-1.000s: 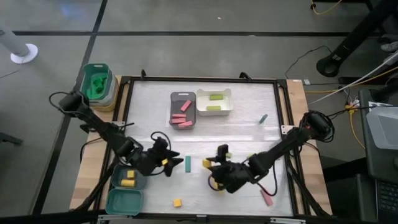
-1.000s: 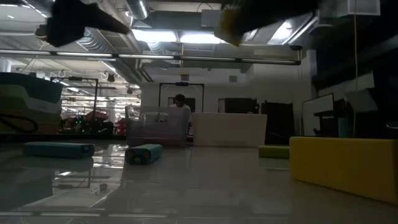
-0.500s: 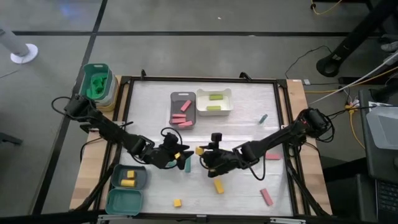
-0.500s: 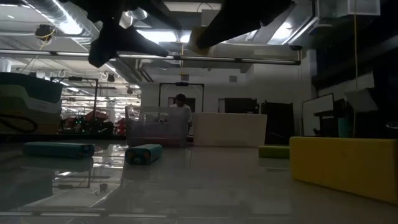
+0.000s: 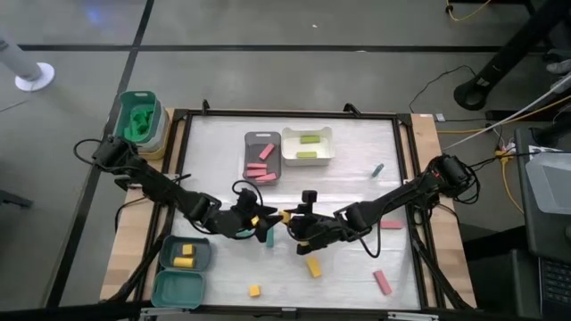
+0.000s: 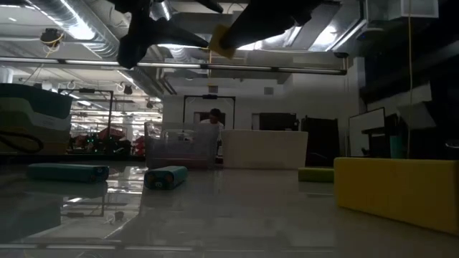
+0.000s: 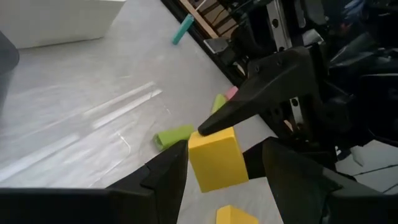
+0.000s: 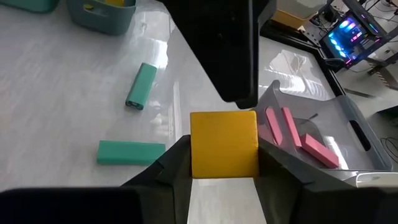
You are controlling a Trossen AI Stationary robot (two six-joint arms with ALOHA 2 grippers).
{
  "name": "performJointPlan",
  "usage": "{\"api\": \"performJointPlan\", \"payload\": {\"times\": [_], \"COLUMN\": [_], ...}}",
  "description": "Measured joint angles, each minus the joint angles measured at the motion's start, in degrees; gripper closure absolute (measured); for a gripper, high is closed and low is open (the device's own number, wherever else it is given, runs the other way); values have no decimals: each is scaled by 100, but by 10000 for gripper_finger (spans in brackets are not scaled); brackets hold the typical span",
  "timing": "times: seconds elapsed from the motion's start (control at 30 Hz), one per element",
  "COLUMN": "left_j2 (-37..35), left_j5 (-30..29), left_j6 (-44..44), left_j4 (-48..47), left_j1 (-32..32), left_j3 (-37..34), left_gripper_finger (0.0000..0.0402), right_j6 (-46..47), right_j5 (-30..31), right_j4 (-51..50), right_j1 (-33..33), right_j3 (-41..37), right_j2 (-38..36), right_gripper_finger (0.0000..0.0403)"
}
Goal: Sort blocks
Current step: Put the yellow block into the blue bin
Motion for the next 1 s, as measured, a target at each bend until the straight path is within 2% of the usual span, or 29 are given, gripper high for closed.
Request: {"api": "performJointPlan", "payload": {"times": [0.87,1.0], "left_j2": [-5,-9], "left_j5": [11,11], "left_j6": [-12,-11], "left_j4": [48,56], "left_j1": [4,2], "left_j3": [2,4], "left_gripper_finger": [206,227], "right_j6": [-700,-766], "right_j5": [0,-1], "right_j4": [905,987], "right_j1": [11,11], "right_j3": [-7,-7], "right_j2": [11,12], "right_gripper_finger": [256,256]}}
